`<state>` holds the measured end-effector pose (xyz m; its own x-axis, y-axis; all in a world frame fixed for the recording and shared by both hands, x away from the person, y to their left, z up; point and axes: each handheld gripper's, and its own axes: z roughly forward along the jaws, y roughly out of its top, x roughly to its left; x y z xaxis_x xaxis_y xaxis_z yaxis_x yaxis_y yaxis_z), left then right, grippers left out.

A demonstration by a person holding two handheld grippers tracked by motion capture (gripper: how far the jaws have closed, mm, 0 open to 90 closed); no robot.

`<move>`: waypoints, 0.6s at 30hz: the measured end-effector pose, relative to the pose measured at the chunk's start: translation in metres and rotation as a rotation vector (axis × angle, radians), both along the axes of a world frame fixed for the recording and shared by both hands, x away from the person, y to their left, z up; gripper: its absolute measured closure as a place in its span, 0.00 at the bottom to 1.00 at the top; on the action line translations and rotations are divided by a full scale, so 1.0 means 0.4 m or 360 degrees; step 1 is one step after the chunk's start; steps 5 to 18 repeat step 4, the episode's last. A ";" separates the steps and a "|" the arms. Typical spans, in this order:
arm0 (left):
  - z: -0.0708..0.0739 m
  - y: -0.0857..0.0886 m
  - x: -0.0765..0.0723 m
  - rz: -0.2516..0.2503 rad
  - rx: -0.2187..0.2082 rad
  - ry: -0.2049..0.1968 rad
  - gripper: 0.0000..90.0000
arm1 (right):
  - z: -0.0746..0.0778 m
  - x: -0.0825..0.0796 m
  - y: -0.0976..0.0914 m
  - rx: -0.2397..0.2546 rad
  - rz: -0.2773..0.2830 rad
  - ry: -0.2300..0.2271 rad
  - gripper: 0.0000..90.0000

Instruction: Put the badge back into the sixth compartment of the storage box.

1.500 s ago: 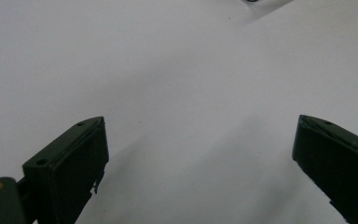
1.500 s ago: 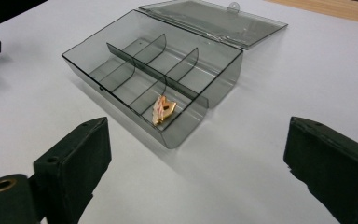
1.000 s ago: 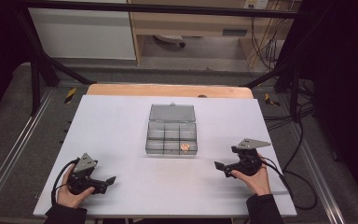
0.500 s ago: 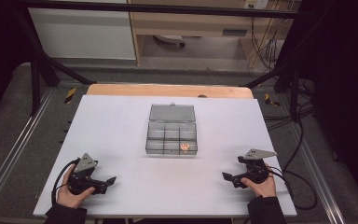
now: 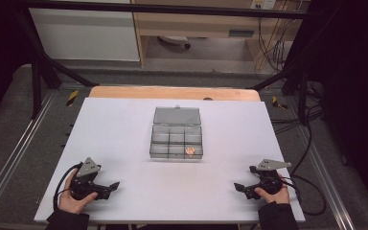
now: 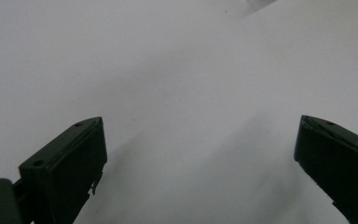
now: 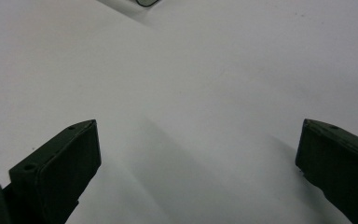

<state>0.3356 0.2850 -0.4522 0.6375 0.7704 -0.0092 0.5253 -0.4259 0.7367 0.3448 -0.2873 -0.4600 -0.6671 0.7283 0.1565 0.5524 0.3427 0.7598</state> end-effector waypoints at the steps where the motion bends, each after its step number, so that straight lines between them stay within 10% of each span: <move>1: 0.000 0.000 0.000 0.0000 0.0002 -0.0001 0.02 | 0.000 0.000 -0.001 0.0000 0.0006 -0.0008 0.01; 18: 0.000 0.000 0.001 0.0001 0.0002 -0.0001 0.02 | 0.001 -0.001 -0.001 0.0005 0.0009 -0.0010 0.01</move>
